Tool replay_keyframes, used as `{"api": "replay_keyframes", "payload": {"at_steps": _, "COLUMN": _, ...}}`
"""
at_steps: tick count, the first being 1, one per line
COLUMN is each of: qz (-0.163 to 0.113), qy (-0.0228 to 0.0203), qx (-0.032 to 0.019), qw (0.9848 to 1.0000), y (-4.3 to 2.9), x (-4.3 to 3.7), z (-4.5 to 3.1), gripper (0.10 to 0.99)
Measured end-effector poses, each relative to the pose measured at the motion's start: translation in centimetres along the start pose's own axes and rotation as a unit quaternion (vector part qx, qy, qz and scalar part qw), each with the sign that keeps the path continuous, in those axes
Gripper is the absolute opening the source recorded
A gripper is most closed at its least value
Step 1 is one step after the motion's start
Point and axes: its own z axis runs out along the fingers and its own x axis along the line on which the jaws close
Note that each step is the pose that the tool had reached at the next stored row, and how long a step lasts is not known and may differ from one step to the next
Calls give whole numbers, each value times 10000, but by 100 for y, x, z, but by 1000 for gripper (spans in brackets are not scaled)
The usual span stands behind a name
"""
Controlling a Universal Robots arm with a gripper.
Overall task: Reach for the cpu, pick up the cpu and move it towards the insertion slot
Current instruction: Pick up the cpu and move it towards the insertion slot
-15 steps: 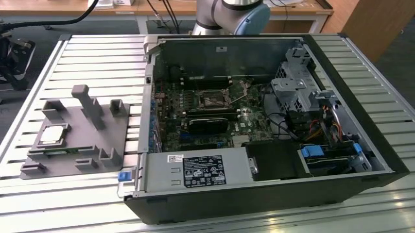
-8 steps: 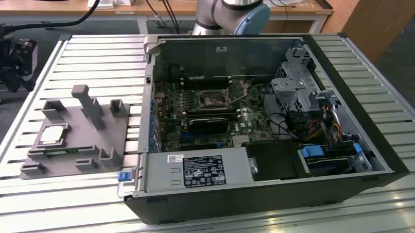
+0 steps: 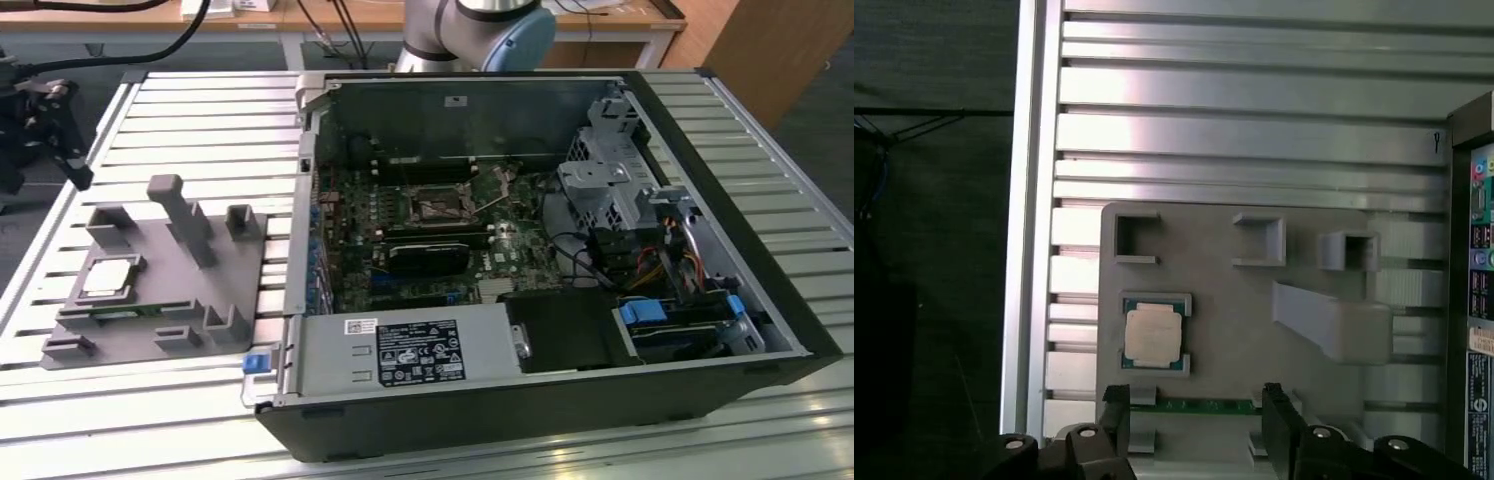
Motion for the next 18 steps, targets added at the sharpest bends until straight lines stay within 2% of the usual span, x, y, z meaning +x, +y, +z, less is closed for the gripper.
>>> {"api": "replay_keyframes", "payload": {"at_steps": 1, "qz": 0, "qy": 0, "qx": 1, "qw": 10000, "y": -1, "x": 1, "z": 10, "gripper": 647}}
{"api": "replay_keyframes", "payload": {"at_steps": 18, "qz": 0, "qy": 1, "qx": 6, "qw": 10000, "y": -6, "x": 16, "z": 165, "gripper": 647}}
